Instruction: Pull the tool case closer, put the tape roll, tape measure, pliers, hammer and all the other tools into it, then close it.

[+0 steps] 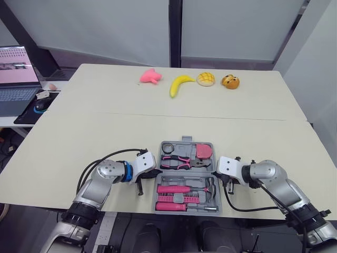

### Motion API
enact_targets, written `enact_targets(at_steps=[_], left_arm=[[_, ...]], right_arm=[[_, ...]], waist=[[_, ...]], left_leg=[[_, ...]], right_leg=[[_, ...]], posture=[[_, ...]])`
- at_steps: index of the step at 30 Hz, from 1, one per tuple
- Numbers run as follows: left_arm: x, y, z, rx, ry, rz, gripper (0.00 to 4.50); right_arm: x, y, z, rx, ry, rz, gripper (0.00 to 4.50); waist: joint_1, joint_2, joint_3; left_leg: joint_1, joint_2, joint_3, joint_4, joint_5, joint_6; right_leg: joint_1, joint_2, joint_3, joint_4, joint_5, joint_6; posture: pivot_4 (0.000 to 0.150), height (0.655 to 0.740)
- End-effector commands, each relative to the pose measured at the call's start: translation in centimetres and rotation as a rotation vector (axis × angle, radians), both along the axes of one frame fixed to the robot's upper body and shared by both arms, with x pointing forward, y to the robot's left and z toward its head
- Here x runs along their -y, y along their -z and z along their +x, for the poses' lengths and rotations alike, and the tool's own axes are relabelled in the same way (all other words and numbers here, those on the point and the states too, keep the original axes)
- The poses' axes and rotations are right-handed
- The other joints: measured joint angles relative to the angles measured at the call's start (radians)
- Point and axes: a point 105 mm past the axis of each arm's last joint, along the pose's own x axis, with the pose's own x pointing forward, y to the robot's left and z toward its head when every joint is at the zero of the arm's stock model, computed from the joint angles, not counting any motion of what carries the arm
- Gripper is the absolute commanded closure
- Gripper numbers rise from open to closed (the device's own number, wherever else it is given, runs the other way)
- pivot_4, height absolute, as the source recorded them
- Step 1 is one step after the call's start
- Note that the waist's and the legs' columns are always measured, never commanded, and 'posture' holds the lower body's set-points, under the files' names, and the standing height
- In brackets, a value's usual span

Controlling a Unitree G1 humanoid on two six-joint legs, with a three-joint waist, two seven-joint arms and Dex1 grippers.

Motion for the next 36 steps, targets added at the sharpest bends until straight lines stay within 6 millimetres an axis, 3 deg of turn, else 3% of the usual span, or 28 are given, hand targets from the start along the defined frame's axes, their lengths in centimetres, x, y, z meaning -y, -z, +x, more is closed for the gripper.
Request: enact_targets(at_steps=[1,8,13,17,20,22,27,30,36], left_arm=[[1.6,0.7,-0.5,-0.012,0.059,0.001,4.5],[1.0,0.6,-0.1,0.001,0.027,0.004,4.5],[-1.4,0.0,0.2,0.017,-0.054,0.007,4.5],[-4.5,-0.8,0.9,0.061,-0.139,0.03,4.5],[-6.6,-2.6,0.7,0.12,-0.153,0.007,4.5],[-7.0,-3.7,0.2,0.144,-0.122,-0.025,4.5],[-5.9,-5.1,-1.6,0.129,-0.018,-0.102,4.5],[-3.0,-6.2,-4.4,0.089,0.132,-0.203,4.5],[0.9,-5.2,-7.0,0.055,0.279,-0.256,4.5]], right_arm=[[-2.6,-1.6,-0.5,0.037,-0.101,0.084,4.48],[-1.5,-1.8,0.2,0.069,-0.083,0.048,4.48],[0.5,-2.0,0.7,0.095,-0.047,0.007,4.48],[2.5,-3.0,1.7,0.139,0.012,-0.005,4.48],[5.0,-4.5,2.6,0.151,0.094,0.02,4.48],[6.0,-5.4,2.9,0.124,0.148,0.077,4.48],[6.9,-6.8,3.7,-0.034,0.308,0.337,3.52],[6.8,-8.7,4.6,-0.234,0.438,0.629,2.96],[6.1,-8.4,4.9,-0.444,0.519,0.79,1.76]], waist=[[0.0,0.0,0.0],[0.002,0.0,0.0],[0.002,0.0,0.0],[-0.007,0.0,0.0],[-0.015,0.001,0.0],[-0.015,0.0,0.0],[-0.014,0.0,0.0],[-0.018,0.001,0.001],[-0.019,0.002,0.002]], left_leg=[[0.0,0.0,0.0,0.0,0.0,0.0],[0.0,0.0,0.0,0.0,0.0,0.0],[0.0,0.0,0.0,0.0,0.0,0.0],[0.0,0.0,0.0,0.0,0.0,0.0],[0.0,0.0,0.0,0.0,0.0,0.0],[0.0,0.0,0.0,-0.001,0.0,0.0],[-0.001,0.0,0.0,-0.001,0.0,0.0],[-0.001,0.0,0.0,-0.001,0.0,0.0],[-0.001,0.0,0.001,-0.001,0.0,0.0]], right_leg=[[0.0,0.0,0.0,0.0,0.0,0.0],[0.0,0.0,0.0,0.0,0.0,0.0],[0.0,0.0,0.0,0.0,0.0,0.0],[0.0,0.0,0.0,0.0,0.0,0.0],[0.0,0.0,0.0,0.0,0.0,0.0],[-0.001,0.0,0.0,0.0,0.0,0.0],[0.0,-0.001,0.0,-0.001,0.0,0.0],[0.0,-0.001,0.001,-0.001,0.0,0.0],[-0.001,0.0,0.001,-0.001,0.0,0.0]], posture=[[0.15,0.74],[0.15,0.74],[0.15,0.74],[0.15,0.74],[0.15,0.74],[0.15,0.74],[0.15,0.74],[0.15,0.74],[0.15,0.74]])
